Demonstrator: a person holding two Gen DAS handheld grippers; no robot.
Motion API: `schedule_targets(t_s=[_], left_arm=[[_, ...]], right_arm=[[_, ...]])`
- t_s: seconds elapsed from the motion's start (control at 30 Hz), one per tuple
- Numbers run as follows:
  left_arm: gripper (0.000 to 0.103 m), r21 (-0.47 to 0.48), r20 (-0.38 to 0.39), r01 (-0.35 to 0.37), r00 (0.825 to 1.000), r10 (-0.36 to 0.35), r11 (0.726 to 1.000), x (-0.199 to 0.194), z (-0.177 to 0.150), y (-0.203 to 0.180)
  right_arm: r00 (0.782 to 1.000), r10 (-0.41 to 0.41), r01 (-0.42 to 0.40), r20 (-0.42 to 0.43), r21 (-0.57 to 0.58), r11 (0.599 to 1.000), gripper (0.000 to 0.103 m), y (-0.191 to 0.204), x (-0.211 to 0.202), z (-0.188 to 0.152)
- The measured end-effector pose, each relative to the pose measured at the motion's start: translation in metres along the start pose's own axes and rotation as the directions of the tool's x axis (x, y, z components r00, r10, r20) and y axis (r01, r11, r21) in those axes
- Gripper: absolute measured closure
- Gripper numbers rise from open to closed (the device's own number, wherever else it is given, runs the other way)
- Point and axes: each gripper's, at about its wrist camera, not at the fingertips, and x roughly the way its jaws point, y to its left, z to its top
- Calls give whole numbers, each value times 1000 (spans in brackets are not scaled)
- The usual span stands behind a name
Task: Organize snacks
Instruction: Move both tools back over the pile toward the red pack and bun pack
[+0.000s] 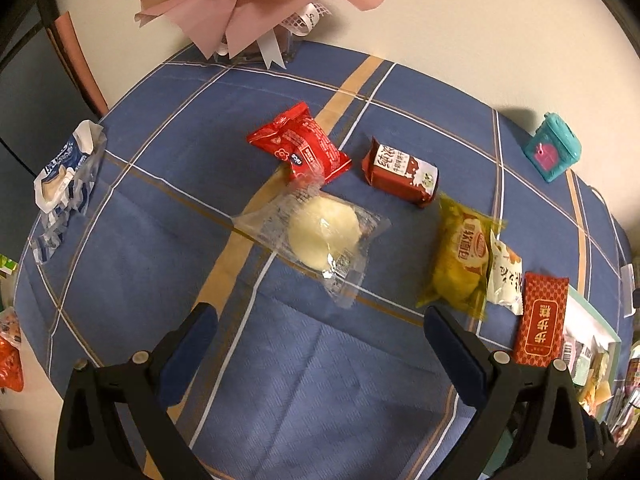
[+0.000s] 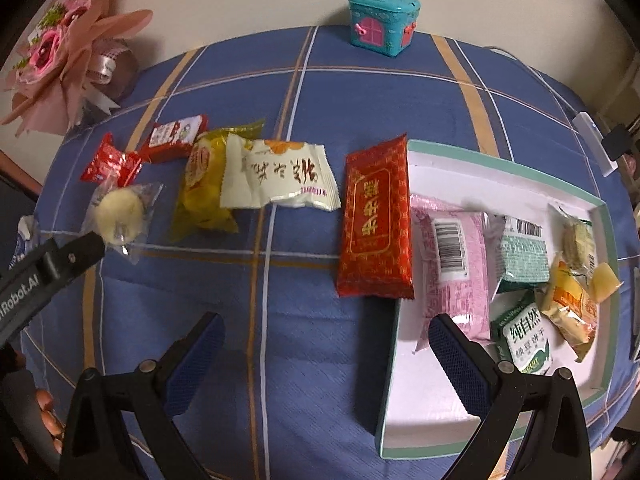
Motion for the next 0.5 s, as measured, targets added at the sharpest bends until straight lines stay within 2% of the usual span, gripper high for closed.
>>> schedule_targets(t_s=[0.2,0.5], left_arm=[[0,-5,3,33,999,-33,999,2,9,5],[0,1,23,43,999,-43,999,1,24,7]], right_arm=[[999,8,-10,49,31,999,0,-8,-6,16],[996,24,-29,87,55,998,0,-15,-7,37]])
